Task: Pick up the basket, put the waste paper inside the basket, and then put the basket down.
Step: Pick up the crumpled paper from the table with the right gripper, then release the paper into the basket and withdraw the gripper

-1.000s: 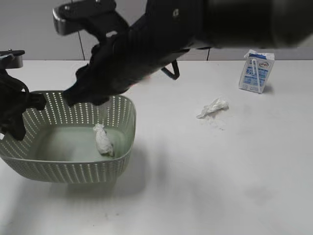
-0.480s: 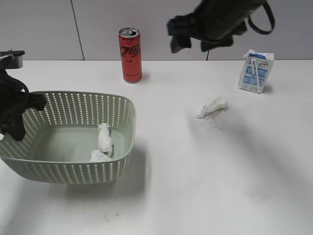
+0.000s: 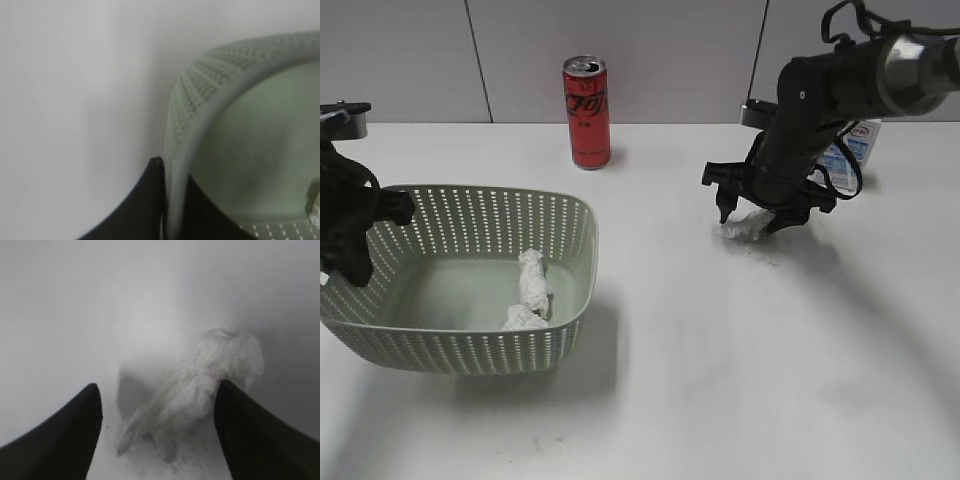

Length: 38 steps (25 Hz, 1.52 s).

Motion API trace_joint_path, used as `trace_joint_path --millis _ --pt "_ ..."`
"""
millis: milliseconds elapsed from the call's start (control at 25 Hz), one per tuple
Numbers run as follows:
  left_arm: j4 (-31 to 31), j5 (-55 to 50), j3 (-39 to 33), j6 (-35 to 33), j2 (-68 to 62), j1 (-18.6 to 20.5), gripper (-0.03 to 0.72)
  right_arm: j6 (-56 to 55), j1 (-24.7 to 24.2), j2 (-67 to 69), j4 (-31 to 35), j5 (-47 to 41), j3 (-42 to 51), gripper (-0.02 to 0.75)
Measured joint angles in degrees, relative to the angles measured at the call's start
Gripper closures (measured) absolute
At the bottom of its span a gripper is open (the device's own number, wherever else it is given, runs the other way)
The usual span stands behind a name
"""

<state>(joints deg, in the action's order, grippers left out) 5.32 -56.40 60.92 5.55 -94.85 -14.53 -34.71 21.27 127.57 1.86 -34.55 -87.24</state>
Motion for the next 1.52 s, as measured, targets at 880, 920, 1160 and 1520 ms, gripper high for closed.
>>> trace_joint_path --millis 880,920,1160,1520 --pt "1.6 0.9 0.0 0.0 0.0 0.0 0.688 25.4 26.5 -22.5 0.3 3.6 -0.3 0.728" --pt "1.7 0.9 0.0 0.0 0.0 0.0 0.688 25.6 28.5 -21.8 0.3 4.5 -0.3 0.712" --pt "2.1 0.9 0.0 0.0 0.0 0.0 0.688 26.1 32.1 -16.8 0.4 4.5 -0.1 0.241" --pt "4.2 1.5 0.0 -1.0 -0.1 0.0 0.688 26.9 22.1 -17.1 -12.7 -20.7 -11.6 0.139"
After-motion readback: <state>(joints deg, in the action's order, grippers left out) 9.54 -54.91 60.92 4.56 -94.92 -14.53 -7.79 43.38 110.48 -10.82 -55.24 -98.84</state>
